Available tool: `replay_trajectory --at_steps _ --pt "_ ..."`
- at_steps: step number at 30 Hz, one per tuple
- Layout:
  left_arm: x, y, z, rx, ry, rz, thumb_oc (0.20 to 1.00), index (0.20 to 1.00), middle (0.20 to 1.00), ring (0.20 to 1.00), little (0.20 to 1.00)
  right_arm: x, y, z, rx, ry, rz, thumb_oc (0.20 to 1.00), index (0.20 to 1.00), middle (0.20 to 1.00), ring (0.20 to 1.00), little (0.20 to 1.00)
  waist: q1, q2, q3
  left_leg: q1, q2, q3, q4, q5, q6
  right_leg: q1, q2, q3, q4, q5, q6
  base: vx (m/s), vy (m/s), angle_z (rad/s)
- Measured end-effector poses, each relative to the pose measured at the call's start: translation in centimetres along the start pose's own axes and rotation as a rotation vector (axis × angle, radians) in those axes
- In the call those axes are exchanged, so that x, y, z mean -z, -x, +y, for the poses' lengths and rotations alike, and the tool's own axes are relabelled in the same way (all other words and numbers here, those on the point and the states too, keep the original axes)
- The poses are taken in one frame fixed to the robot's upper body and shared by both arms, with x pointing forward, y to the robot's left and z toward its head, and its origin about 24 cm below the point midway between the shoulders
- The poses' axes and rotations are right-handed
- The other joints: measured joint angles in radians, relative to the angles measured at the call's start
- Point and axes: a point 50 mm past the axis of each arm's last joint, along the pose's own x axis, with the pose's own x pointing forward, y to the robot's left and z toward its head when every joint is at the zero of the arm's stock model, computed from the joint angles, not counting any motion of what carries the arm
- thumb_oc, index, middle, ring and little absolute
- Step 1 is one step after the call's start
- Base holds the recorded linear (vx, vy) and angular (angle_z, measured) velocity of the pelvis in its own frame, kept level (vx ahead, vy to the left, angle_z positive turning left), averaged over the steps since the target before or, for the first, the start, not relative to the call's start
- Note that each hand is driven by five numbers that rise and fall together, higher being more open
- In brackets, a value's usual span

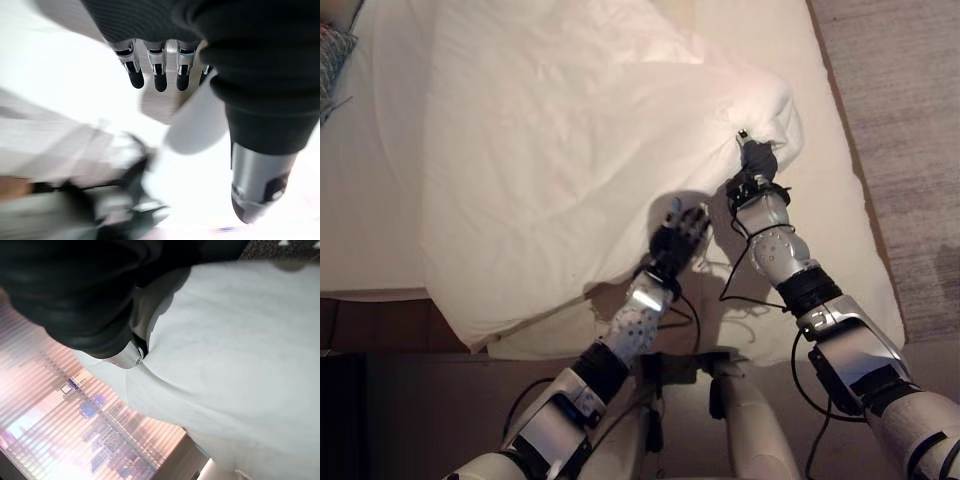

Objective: Make the bed

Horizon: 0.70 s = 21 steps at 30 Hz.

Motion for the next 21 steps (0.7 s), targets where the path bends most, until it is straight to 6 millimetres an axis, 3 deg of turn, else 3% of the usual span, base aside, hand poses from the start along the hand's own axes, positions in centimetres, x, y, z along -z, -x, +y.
replay_trajectory --at_steps 3,12,21 --pt "0.0 -0.1 0.7 -0.077 0.028 -0.028 1.0 1.0 1.0 1.0 1.0 0.8 0.4 -0.3 0.013 -0.004 0.019 0.2 0.2 0.2 0.2 0.2 0.0 -0.021 -0.01 0.001 0.003 0.003 0.0 -0.005 -0.002 0.005 0.004 0.001 -0.01 0.001 0.0 -0.01 -0.013 -0.02" --pt "-0.3 0.3 1.9 -0.163 -0.049 -0.081 1.0 1.0 1.0 1.0 1.0 1.2 0.7 -0.2 0.035 -0.019 0.026 0.2 0.2 0.2 0.2 0.2 0.002 -0.021 -0.011 0.006 0.01 0.004 0.0 -0.006 -0.004 0.024 0.012 -0.002 -0.04 0.014 -0.002 0.0 0.0 0.0" --pt "-0.8 0.7 3.9 -0.255 0.025 -0.118 1.0 1.0 1.0 1.0 1.0 1.6 1.6 -0.9 0.053 -0.043 0.02 0.2 0.2 0.2 0.2 0.2 0.005 -0.021 -0.011 0.013 0.012 0.003 0.0 -0.008 -0.005 0.046 0.012 -0.015 -0.059 0.017 -0.005 0.0 0.004 0.04"
